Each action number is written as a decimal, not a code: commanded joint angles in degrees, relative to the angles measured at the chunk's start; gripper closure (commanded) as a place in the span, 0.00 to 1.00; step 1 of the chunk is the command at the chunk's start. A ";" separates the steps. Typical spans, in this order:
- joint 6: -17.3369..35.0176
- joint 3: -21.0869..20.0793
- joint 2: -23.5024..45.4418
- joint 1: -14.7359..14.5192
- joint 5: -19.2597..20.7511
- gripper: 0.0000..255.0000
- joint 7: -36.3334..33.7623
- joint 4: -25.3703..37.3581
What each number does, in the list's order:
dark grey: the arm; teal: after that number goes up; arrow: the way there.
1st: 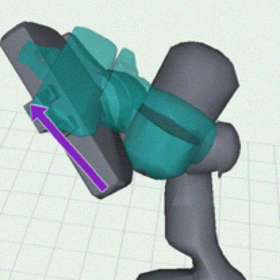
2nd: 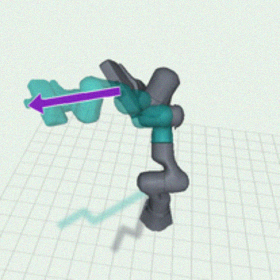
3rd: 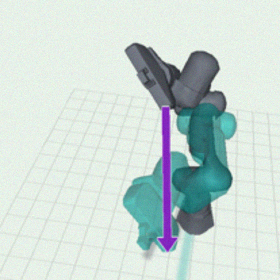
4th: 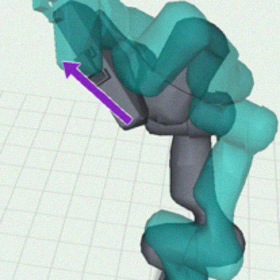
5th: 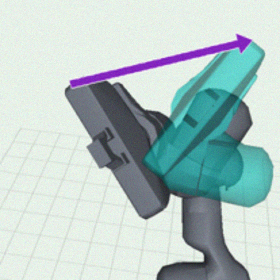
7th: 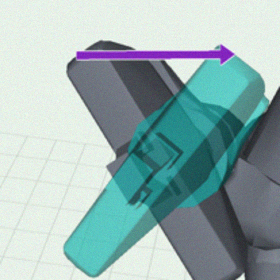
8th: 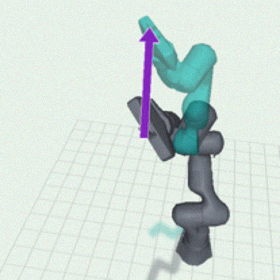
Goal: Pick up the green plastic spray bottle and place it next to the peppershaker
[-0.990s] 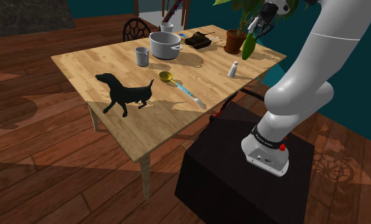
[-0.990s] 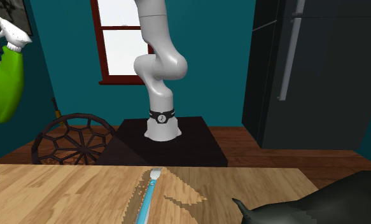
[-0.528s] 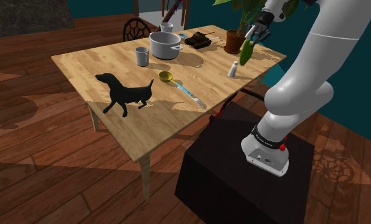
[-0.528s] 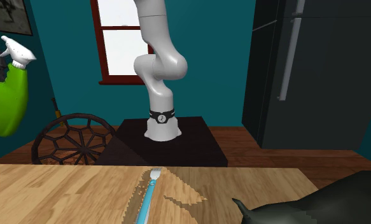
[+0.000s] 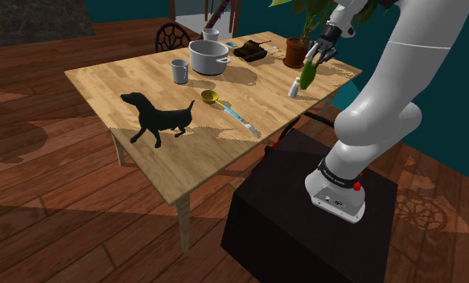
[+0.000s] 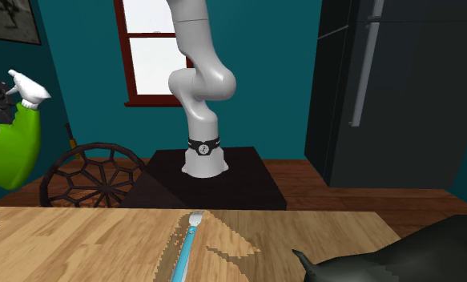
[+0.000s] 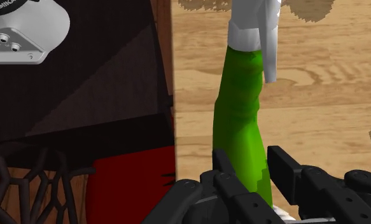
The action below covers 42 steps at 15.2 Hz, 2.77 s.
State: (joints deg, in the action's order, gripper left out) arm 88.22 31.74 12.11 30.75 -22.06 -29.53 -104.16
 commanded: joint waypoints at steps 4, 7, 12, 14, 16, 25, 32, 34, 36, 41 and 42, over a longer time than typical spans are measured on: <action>3.34 -0.23 1.18 -0.07 -0.70 1.00 1.24 -2.53; 5.16 -0.38 2.14 0.00 -1.23 1.00 2.08 -3.71; 8.10 -0.69 3.98 0.15 -2.27 1.00 3.54 -5.39; 9.25 -0.84 4.79 0.24 -2.74 1.00 4.15 -5.98; 10.37 -1.01 5.63 0.34 -3.24 1.00 4.76 -6.51; 10.80 -1.00 5.86 0.33 -3.38 0.00 5.02 -6.82; 7.14 -0.56 6.17 1.24 -2.83 0.00 4.63 -2.92; 3.77 -0.19 6.62 2.15 -2.48 0.00 4.37 0.77; 3.78 -0.20 6.61 2.15 -2.47 0.00 4.37 0.77; 3.77 -0.20 6.62 2.15 -2.48 0.00 4.37 0.77; 3.79 -0.20 6.62 2.15 -2.48 0.00 4.37 0.76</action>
